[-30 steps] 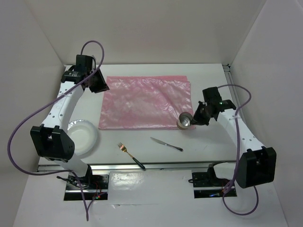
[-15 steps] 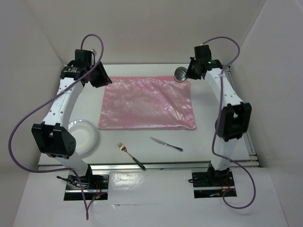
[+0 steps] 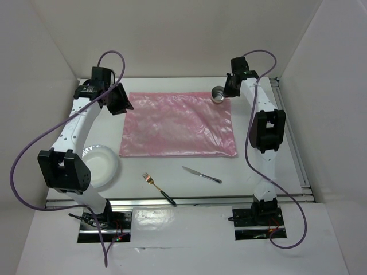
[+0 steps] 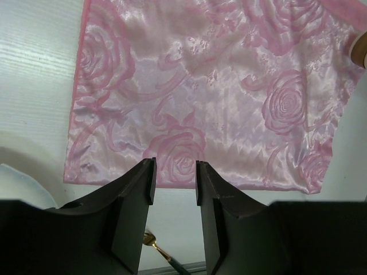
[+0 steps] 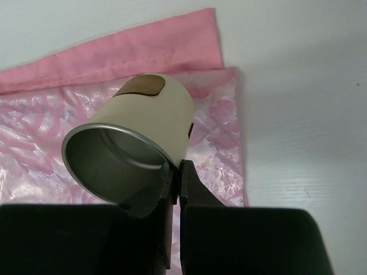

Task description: Set the dinner table for one person

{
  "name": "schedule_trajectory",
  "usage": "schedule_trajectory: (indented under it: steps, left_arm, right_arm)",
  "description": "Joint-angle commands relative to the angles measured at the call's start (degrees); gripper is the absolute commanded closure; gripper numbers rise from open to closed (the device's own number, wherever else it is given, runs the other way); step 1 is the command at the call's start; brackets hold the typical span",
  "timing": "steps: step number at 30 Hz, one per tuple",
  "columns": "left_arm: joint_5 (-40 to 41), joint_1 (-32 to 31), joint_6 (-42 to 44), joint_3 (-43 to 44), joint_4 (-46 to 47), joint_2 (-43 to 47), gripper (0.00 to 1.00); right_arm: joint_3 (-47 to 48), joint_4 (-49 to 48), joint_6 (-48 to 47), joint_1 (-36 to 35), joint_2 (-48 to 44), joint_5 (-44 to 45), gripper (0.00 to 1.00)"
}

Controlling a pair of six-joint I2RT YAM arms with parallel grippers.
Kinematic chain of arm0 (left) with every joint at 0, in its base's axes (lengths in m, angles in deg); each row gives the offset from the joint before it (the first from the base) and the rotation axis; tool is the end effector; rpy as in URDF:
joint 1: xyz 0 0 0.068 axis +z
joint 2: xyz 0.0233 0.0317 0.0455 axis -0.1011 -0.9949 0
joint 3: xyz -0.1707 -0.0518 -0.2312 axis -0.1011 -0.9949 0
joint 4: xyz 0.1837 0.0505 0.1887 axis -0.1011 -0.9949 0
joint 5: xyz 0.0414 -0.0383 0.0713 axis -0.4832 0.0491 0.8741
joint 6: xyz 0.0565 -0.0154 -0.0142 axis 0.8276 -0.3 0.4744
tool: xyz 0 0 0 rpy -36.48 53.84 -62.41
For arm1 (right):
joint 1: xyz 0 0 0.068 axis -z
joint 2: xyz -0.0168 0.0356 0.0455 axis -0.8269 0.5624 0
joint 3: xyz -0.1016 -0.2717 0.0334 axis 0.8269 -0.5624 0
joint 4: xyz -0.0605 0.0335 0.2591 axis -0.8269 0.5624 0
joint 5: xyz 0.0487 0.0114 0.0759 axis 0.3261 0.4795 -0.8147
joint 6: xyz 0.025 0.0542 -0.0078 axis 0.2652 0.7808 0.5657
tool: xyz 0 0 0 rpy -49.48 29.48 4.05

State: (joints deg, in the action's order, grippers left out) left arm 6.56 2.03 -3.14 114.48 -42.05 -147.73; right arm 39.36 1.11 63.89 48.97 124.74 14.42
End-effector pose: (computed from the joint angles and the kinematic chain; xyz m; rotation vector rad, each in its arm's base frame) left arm 0.3685 -0.0289 0.3717 -0.5702 2.3471 -0.4262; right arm 0.5366 0.0629 0.2610 0.2840 2.4518 0.1620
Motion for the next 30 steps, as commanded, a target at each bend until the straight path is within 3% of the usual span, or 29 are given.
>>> schedule_trajectory:
  steps: [1, 11, 14, 15, 16, 20, 25, 30]
  left_arm:
    - [1.1, 0.3, -0.8, -1.3, -0.2, 2.9, 0.49]
    - [1.1, 0.3, -1.9, -4.0, -0.7, 2.9, 0.48]
    - [2.9, 0.8, -2.4, -4.5, -3.1, 2.2, 0.44]
    - [2.9, 1.6, -2.4, -5.3, -3.7, 2.2, 0.44]
    - [2.9, 2.3, -2.4, -6.4, -3.7, 2.2, 0.44]
    - [2.3, 2.8, -3.0, -7.6, -3.7, 2.9, 0.43]
    - [5.2, 3.3, -3.0, -6.5, -4.4, 4.1, 0.43]
    - [6.9, 5.6, -3.5, -7.8, -5.1, 5.8, 0.41]
  right_arm:
    - [-0.6, -1.8, -0.1, 1.3, -0.7, -0.6, 1.0]
    - [-1.2, -4.2, 1.1, 2.4, 3.3, -2.3, 1.0]
    - [-1.7, -5.3, 1.8, 2.4, 3.9, -5.2, 0.76]
    - [-1.7, -5.3, 1.8, 2.4, 3.9, -5.2, 0.64]
    - [-1.7, -5.8, 1.8, 2.4, 3.9, -6.0, 0.42]
    - [-1.2, -5.8, 1.8, 2.4, 2.1, -6.6, 0.16]
    - [-0.1, -4.7, 1.8, 2.4, -4.0, -5.4, 0.09]
    - [-3.8, -6.1, 1.8, 1.8, -13.3, -7.2, 0.09]
